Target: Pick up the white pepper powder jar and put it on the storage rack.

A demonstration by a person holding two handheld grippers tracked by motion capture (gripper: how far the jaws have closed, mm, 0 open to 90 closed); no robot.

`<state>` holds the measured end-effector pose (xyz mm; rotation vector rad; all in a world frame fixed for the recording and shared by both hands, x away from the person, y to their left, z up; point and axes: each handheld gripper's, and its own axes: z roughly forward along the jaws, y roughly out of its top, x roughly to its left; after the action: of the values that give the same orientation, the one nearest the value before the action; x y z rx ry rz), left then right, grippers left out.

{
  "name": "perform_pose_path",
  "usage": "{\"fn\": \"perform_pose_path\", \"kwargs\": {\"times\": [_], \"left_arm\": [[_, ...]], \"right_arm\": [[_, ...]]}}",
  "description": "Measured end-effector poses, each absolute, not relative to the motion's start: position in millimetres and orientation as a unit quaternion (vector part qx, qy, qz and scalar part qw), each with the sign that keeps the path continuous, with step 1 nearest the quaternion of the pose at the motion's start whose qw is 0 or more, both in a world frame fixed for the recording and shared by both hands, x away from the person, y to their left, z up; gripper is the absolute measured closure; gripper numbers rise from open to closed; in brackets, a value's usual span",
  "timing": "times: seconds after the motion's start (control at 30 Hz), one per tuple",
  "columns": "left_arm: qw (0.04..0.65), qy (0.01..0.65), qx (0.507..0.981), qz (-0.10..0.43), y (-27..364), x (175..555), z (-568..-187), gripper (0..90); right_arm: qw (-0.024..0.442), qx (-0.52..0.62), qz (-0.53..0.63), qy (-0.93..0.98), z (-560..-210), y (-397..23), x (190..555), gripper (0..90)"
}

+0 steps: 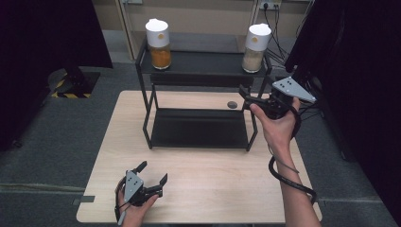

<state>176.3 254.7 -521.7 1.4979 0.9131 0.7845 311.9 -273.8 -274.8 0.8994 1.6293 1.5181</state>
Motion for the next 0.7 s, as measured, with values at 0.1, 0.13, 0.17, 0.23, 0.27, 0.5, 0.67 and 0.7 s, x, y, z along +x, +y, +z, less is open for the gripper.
{"fn": "perform_pose_path", "kwargs": {"times": [0.1,0.13,0.17,0.23,0.27,0.5,0.67,0.7], "left_arm": [[0.573,0.389,0.639,0.335,254.7,176.3,-521.7,8.4],[0.573,0.390,0.639,0.335,254.7,176.3,-521.8,8.4],[0.573,0.390,0.639,0.335,254.7,176.2,-521.8,8.4],[0.573,0.390,0.638,0.335,254.7,176.2,-522.0,8.4],[0.573,0.390,0.638,0.335,254.7,176.2,-521.9,8.4],[0.572,0.390,0.639,0.335,254.4,176.1,-521.7,8.4],[0.573,0.390,0.638,0.335,254.6,176.2,-521.8,8.4],[0.573,0.390,0.638,0.335,254.6,176.2,-521.8,8.4]], "right_arm": [[0.360,0.347,0.589,0.635,-281.6,-274.6,306.9,2.6],[0.359,0.346,0.589,0.636,-283.7,-275.0,305.4,2.6],[0.358,0.345,0.589,0.637,-286.1,-275.4,303.8,2.5],[0.357,0.345,0.589,0.637,-290.3,-276.1,300.7,2.5],[0.356,0.344,0.590,0.638,-292.3,-276.5,299.4,2.5],[0.351,0.347,0.587,0.642,-302.8,-278.4,292.9,2.4],[0.350,0.346,0.586,0.644,-308.5,-278.5,289.0,2.4],[0.349,0.345,0.587,0.644,-309.7,-278.8,288.4,2.4]]}}
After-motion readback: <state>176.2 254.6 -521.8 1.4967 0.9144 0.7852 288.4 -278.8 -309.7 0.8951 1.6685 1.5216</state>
